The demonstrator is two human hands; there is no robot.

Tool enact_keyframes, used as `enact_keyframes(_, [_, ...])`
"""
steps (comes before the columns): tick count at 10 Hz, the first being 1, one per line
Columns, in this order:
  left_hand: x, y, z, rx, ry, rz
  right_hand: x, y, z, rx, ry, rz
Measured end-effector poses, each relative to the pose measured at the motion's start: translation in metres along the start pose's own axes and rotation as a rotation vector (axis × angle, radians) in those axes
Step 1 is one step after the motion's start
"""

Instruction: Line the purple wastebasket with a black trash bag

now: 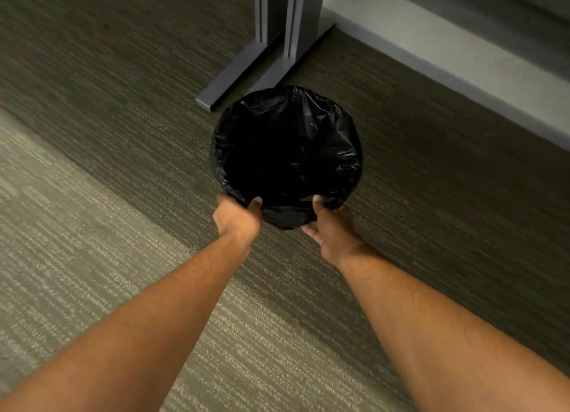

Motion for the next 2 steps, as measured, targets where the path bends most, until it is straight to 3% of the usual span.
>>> enact_keyframes(1, [0.018,-0.016,-0.022,-0.19,0.235,-0.07,0.007,-0.01,0.003,0.069,-0.187,-0.038])
enact_keyframes(2, [0.027,-0.044,-0.054,-0.462,0.421,-0.028,0.016,-0.033,0.028,0.277,-0.498,-0.186])
Point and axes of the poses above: each hand's wrist, its own y-axis towards the middle knuckle, its own x-axis out of the back of the hand, z = x × y, the point moved 8 cm from there along y, towards the middle knuckle, and after that the axes turned 2 degrees about y, right-handed, at the moved point
